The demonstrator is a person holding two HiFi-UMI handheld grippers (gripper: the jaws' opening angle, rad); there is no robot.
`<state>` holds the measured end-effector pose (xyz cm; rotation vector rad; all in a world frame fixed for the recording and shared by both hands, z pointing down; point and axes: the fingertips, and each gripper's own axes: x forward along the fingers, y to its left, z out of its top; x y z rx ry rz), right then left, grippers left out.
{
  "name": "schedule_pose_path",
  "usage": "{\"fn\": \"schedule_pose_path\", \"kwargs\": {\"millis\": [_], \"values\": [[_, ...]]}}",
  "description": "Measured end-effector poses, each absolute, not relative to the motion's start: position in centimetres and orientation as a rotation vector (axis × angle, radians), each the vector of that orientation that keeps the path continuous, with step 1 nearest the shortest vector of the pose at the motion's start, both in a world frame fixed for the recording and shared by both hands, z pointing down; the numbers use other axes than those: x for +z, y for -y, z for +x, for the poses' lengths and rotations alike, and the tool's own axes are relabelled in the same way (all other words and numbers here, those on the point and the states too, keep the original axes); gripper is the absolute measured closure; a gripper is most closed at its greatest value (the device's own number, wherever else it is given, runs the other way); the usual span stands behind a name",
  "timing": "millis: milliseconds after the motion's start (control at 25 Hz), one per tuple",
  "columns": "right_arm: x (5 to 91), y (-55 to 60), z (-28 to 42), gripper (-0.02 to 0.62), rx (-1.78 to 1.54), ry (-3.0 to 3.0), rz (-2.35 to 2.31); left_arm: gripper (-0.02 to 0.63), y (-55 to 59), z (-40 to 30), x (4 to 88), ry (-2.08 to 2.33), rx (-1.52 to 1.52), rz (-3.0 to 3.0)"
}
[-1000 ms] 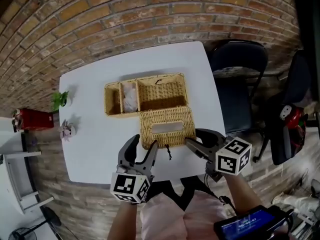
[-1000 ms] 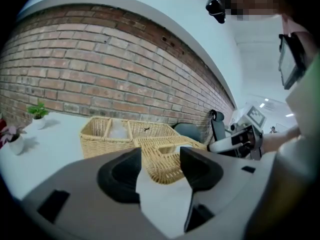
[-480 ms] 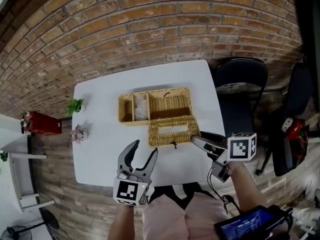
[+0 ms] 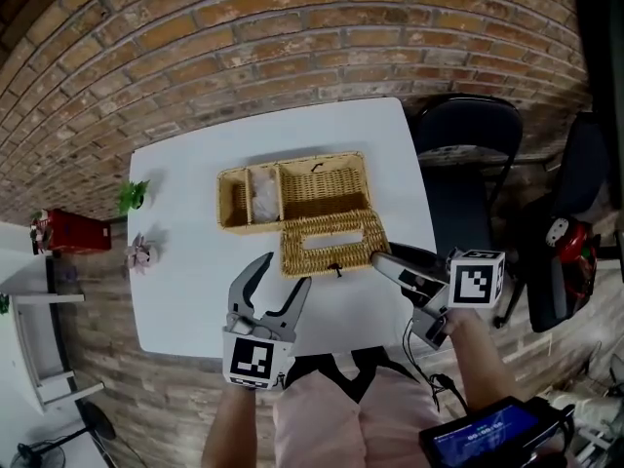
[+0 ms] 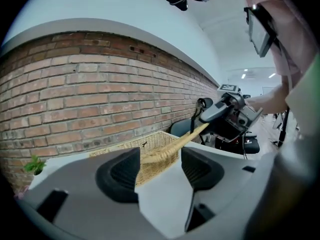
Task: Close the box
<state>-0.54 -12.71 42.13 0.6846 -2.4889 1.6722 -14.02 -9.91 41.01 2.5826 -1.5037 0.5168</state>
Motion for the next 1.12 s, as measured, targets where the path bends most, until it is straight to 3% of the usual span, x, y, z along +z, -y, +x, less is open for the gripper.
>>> {"fn": "schedule_pose_path", "kwargs": {"millis": [160, 400, 560, 920, 1120], "values": [[40.9, 12.8, 0.9, 0.325, 1.501, 2.608, 0.685, 0.344, 10.4, -14.1, 40.2, 1.525, 0.467, 2.594], [41.1, 12.8, 2.6, 0.353, 0.458, 2.611, 0.744, 0.344, 10.7, -14.1, 40.0, 1.522, 0.423, 2.548], [40.4, 12.5, 0.9, 0.383, 0.05, 2.582, 0.653, 0.344, 10.7, -14.1, 40.0, 1.514, 0.434, 2.55], [39.4, 12.3, -1.2, 0.469, -0.151, 2.616, 0.59, 0.344, 11.6, -14.3, 39.1, 1.516, 0.348, 2.526], [38.2, 13.7, -1.6, 0.483, -0.153, 2.659, 0.644, 0.344, 12.2, -14.9, 37.8, 1.53, 0.258, 2.501]]}}
